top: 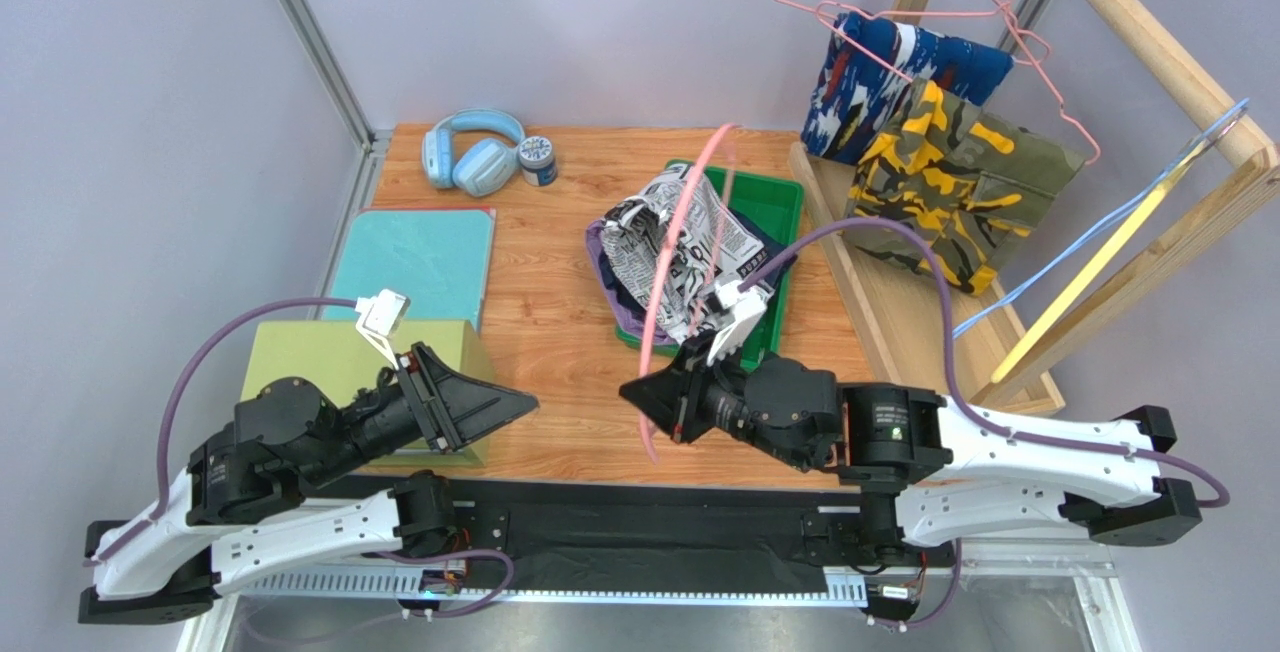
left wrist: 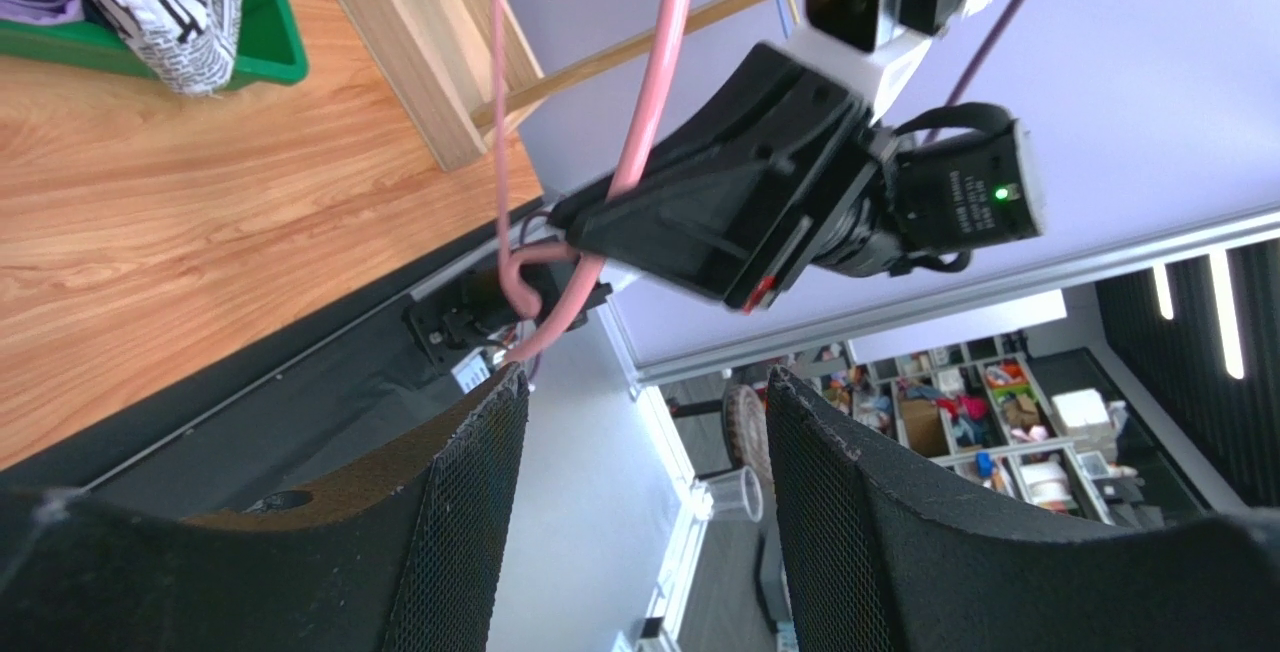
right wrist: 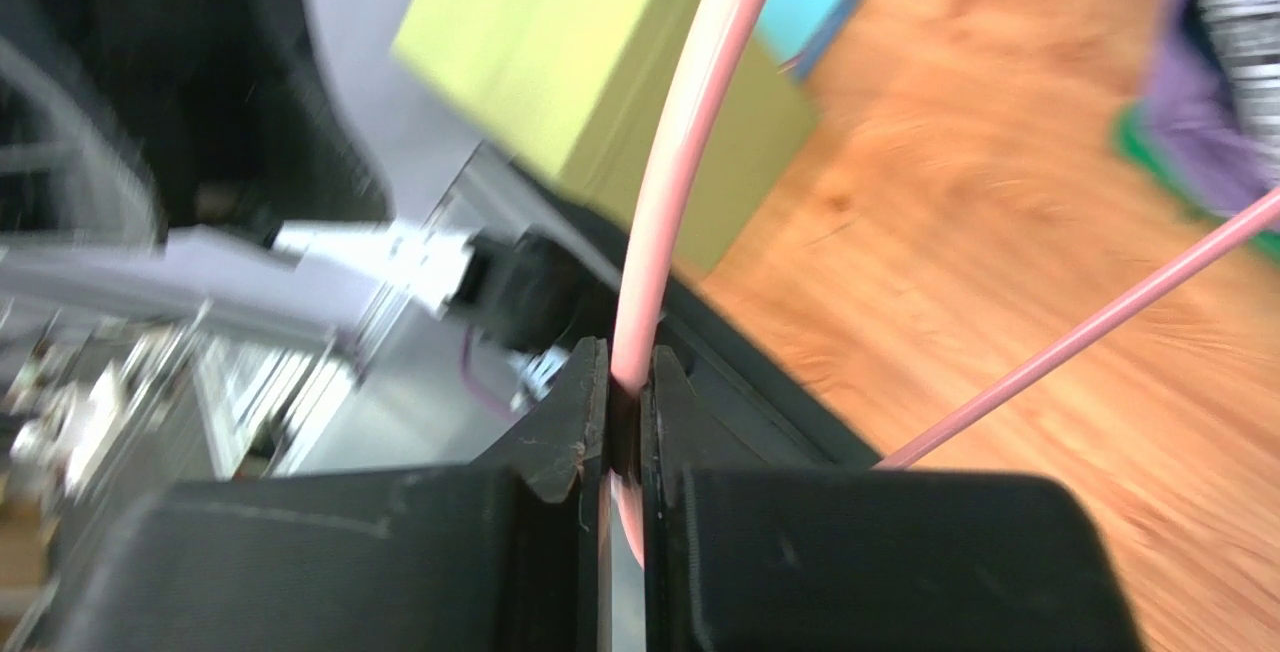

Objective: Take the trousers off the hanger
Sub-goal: Hang the hanger back to the clothesline with the right arm

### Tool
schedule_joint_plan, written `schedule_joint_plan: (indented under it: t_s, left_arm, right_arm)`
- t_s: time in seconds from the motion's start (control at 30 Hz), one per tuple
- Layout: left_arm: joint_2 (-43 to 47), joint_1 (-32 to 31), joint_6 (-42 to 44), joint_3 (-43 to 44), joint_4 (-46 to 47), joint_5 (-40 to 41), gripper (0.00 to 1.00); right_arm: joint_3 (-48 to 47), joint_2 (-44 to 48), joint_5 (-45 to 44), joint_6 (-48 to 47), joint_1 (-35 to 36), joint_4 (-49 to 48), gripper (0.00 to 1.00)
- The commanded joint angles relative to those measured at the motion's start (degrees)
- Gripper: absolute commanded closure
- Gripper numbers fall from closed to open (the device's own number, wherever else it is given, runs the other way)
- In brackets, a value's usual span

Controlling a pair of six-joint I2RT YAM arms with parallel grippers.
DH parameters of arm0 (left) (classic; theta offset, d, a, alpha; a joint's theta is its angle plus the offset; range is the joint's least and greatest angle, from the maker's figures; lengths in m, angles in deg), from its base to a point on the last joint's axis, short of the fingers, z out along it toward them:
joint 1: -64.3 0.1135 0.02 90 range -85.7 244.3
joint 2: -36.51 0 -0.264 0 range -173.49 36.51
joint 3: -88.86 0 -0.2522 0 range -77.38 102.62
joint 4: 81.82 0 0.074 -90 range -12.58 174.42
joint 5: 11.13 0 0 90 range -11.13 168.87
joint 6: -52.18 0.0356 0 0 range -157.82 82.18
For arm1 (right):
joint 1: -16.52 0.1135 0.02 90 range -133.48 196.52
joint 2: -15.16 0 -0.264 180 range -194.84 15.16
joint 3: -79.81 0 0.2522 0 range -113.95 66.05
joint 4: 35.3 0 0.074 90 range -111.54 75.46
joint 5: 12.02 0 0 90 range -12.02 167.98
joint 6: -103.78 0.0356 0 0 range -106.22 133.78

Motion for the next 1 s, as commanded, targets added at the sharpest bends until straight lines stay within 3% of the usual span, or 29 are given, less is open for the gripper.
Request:
schedule_joint_plan:
  t_s: [0.0, 0.17, 0.23, 0.53, 0.77, 0.97]
  left_arm:
    - [-0.57, 0.08, 3.95, 1.19, -1.34, 0.27, 0.35]
    - [-1.45, -0.01, 4.75, 2.24, -1.08, -1.4, 0.35]
    - [-1.8, 0.08, 4.75, 2.33, -0.73, -2.19, 0.35]
    - [-1.1, 0.08, 4.58, 3.21, -0.64, -4.66, 0.37]
    - [0.05, -0.01, 4.14, 3.39, -1.78, -4.66, 0.38]
    - [-0.13, 0.08, 3.96, 3.91, -1.78, -4.83, 0.38]
  right_arm:
    - [-7.69, 1.36, -22.52, 7.59, -1.32, 9.74, 1.0]
    - [-10.85, 0.05, -35.65, 11.31, -2.99, 10.9, 1.0]
    - [-13.84, -1.01, -36.64, 11.04, -5.36, 11.33, 1.0]
    - [-22.98, -8.39, -28.03, 11.13, -20.56, 11.69, 1.0]
    - [-26.32, -7.79, -26.71, 17.36, -31.98, 14.06, 1.0]
    - [-29.23, -7.69, -17.58, 16.32, -45.86, 14.06, 1.0]
